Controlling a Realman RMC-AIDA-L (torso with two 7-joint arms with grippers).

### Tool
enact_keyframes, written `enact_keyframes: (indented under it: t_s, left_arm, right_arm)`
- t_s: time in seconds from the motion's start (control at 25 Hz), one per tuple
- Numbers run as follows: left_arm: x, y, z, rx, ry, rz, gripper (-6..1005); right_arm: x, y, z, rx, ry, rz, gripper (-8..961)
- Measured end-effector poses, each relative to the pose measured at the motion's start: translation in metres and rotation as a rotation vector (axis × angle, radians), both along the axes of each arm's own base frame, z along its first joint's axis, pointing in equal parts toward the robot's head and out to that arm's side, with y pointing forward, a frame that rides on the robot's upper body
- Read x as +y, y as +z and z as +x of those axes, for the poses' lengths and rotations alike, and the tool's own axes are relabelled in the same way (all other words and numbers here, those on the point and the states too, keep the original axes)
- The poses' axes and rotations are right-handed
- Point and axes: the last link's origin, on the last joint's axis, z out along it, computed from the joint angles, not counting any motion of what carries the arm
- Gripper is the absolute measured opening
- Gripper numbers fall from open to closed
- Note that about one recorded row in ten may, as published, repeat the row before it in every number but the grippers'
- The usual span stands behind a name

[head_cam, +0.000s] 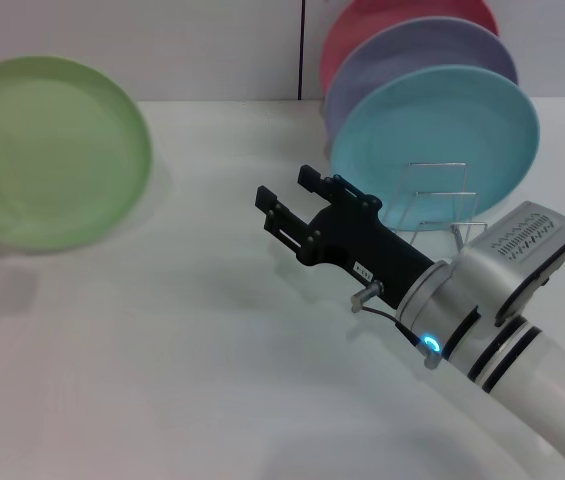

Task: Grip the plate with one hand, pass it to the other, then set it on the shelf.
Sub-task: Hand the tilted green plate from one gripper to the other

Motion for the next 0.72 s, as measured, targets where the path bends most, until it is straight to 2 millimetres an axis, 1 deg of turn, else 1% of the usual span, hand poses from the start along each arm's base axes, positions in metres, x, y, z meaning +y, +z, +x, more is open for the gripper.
enact_keyframes:
  t_s: [0.2,0.32,0.36,0.4,0.52,0.6,0.64,0.72]
  left_arm:
    - [0.003,0.023,0.014,0.131,-0.008,0.093,35]
    - [0.002,0.028,0.019,0.176,-0.018,0.113,35]
    - [0.002,0.03,0.024,0.208,-0.027,0.123,35]
    - [0.001,0.031,0.032,0.276,-0.043,0.137,35]
    - [0.001,0.028,0.04,0.376,-0.056,0.15,35]
    - [0.001,0.02,0.048,0.529,-0.066,0.177,35]
    - [0.001,0.02,0.048,0.529,-0.066,0.177,35]
    - [0.001,0.013,0.053,0.616,-0.076,0.2,35]
  right_arm:
    - [0.003,0.001,0.001,-0.008,-0.006,0.004,644]
    - [0.004,0.001,0.001,-0.01,-0.008,0.005,644]
    - [0.005,0.001,0.001,-0.01,-0.009,0.007,644]
    - [0.005,0.001,0.0,-0.009,-0.011,0.008,644]
    - [0.006,0.002,0.0,-0.009,-0.012,0.01,644]
    - [0.007,0.002,0.001,-0.011,-0.012,0.013,644]
    - [0.007,0.002,0.001,-0.011,-0.012,0.013,644]
    - [0.007,0.003,0.001,-0.009,-0.014,0.012,643]
